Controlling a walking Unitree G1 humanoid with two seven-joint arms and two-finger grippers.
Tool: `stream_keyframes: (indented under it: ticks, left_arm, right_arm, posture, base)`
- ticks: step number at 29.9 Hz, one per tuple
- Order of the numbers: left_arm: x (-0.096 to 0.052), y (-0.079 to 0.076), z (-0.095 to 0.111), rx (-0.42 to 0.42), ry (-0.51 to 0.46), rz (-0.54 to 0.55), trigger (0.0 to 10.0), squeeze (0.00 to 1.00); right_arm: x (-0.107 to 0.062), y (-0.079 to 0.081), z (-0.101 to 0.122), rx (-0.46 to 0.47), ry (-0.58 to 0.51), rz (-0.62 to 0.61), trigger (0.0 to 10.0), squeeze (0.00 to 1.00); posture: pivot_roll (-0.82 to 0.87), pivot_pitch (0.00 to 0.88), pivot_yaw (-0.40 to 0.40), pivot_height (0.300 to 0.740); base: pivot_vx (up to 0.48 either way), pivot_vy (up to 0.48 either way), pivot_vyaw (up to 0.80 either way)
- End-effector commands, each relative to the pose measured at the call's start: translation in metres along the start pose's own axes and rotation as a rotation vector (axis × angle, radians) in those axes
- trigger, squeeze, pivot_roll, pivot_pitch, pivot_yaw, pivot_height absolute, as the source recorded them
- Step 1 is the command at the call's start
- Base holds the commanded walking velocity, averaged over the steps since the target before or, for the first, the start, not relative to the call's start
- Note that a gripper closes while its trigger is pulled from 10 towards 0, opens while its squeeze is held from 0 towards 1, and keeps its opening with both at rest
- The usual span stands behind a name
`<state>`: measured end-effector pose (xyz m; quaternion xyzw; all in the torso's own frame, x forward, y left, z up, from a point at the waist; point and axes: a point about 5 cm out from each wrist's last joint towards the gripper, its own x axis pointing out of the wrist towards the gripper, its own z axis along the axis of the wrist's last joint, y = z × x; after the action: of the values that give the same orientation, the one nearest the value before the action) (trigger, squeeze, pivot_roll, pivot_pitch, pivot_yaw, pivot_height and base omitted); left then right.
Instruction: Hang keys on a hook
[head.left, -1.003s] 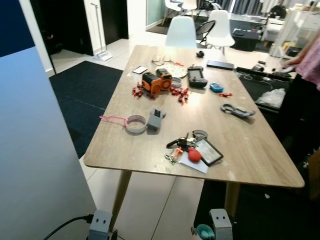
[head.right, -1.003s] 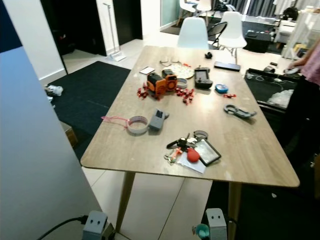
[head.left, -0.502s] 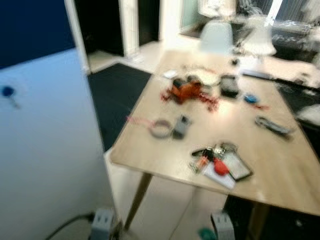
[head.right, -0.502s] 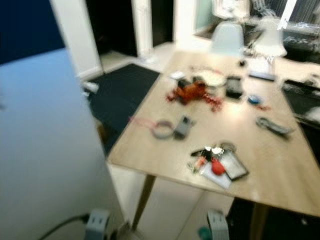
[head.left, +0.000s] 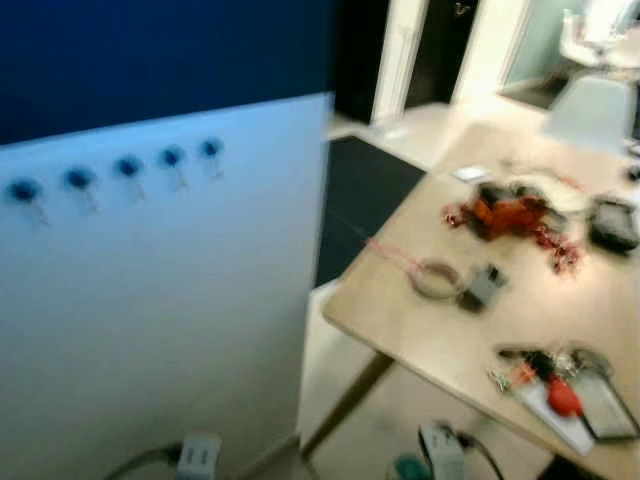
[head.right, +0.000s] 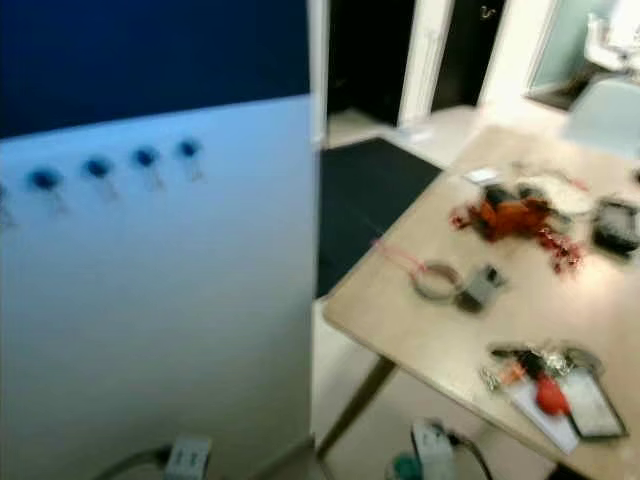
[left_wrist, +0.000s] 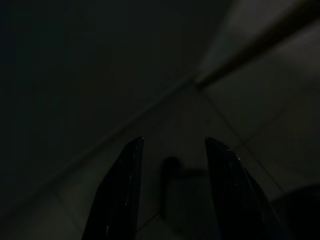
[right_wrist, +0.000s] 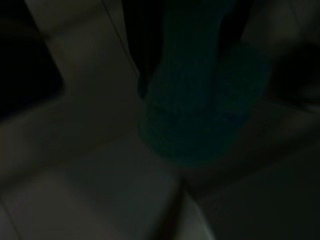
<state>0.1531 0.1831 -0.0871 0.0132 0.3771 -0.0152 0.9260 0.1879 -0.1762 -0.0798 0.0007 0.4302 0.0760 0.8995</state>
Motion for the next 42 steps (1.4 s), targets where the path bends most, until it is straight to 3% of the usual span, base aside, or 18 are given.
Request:
stream_keyframes:
  ticks: [1,15,21,35,39,42]
  left_arm:
    - [0.000,-0.001,-0.002,-0.009,0.023,-0.003,10.0,0.00]
    - [0.002,0.011,-0.003,0.007,0.082,0.039,10.0,0.00]
    - [-0.001,0.016,-0.006,0.013,0.080,0.043,10.0,0.00]
    - [-0.004,0.017,-0.013,-0.022,0.108,0.049,10.0,0.00]
    - [-0.005,0.018,-0.015,-0.018,0.114,0.046,10.0,0.00]
    - [-0.005,0.018,-0.015,-0.017,0.115,0.044,10.0,0.00]
  right_arm:
    - [-0.003,-0.005,-0.009,0.002,0.033,-0.011,10.0,0.00]
    - [-0.002,0.003,-0.014,0.041,0.047,-0.015,10.0,0.00]
    - [-0.005,-0.006,-0.020,0.125,0.045,-0.072,10.0,0.00]
    - [-0.009,-0.013,-0.026,0.136,0.054,-0.094,10.0,0.00]
    - [-0.010,-0.015,-0.027,0.218,0.035,-0.127,10.0,0.00]
    - [-0.010,-0.015,-0.027,0.225,0.029,-0.128,10.0,0.00]
  posture:
    - [0.05,0.000,-0.062,0.740]
    - [0.07,0.000,-0.035,0.740]
    - [0.07,0.000,-0.035,0.740]
    - [0.07,0.010,-0.025,0.740]
    - [0.07,0.010,-0.021,0.740]
    - [0.07,0.010,-0.021,0.740]
  base:
    - [0.000,0.000,0.80]
    - [0.000,0.000,0.80]
    - [0.000,0.000,0.80]
    - [0.000,0.000,0.80]
    - [0.000,0.000,0.00]
    - [0.000,0.000,0.00]
